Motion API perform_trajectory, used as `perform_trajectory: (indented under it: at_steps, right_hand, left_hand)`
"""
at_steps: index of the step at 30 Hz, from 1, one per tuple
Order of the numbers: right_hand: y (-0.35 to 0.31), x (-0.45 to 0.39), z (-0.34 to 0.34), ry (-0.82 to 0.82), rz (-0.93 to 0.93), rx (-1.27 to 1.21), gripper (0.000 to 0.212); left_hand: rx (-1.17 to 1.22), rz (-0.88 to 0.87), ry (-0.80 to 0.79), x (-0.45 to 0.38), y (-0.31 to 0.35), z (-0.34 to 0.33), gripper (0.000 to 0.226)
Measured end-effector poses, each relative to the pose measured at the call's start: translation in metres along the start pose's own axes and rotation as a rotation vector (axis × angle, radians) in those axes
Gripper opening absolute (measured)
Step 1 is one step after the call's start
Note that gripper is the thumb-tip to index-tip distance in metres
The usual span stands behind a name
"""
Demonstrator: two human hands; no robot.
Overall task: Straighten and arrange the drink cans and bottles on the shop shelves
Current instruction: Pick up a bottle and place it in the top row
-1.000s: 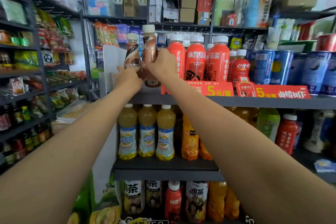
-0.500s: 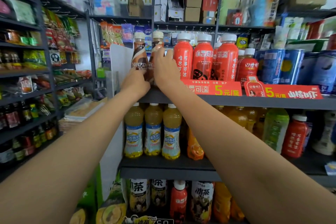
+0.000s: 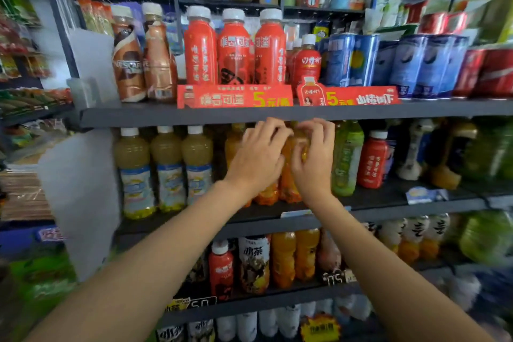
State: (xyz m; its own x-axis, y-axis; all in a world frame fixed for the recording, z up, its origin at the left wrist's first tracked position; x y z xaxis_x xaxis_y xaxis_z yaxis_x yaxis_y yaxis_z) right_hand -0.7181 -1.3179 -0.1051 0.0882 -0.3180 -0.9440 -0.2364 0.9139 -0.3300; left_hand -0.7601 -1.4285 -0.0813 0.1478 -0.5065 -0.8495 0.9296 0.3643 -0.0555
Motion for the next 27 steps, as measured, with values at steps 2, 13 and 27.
perform_trajectory:
  at_steps: [2,13,27]
  right_hand:
    - [0.034,0.011,0.023,0.003,-0.096,0.067,0.031]
    - [0.211,-0.028,0.097,-0.438,-0.570,0.418,0.083]
    - [0.271,-0.041,0.092,-0.496,-0.439,0.232,0.068]
  left_hand:
    - [-0.021,-0.065,-0.115,0.002,0.022,-0.031,0.041]
    - [0.006,0.282,-0.406,-0.050,0.107,-0.170,0.069]
    - [0.083,0.504,-0.355,-0.067,0.146,-0.215,0.068]
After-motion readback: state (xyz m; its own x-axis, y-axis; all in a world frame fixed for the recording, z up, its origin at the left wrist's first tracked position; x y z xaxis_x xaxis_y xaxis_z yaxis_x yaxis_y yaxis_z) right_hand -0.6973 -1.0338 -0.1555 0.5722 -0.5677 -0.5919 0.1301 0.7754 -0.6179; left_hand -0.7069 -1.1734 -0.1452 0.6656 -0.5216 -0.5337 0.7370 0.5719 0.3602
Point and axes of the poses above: each hand's wrist, its own x-axis away from the middle knuckle, its own z-axis out of the back of the hand, y = z × x, the point moved 1 cm from there along -x, towards the middle knuckle, and after that the axes turned 5 degrees about y, right-handed, at the moved point
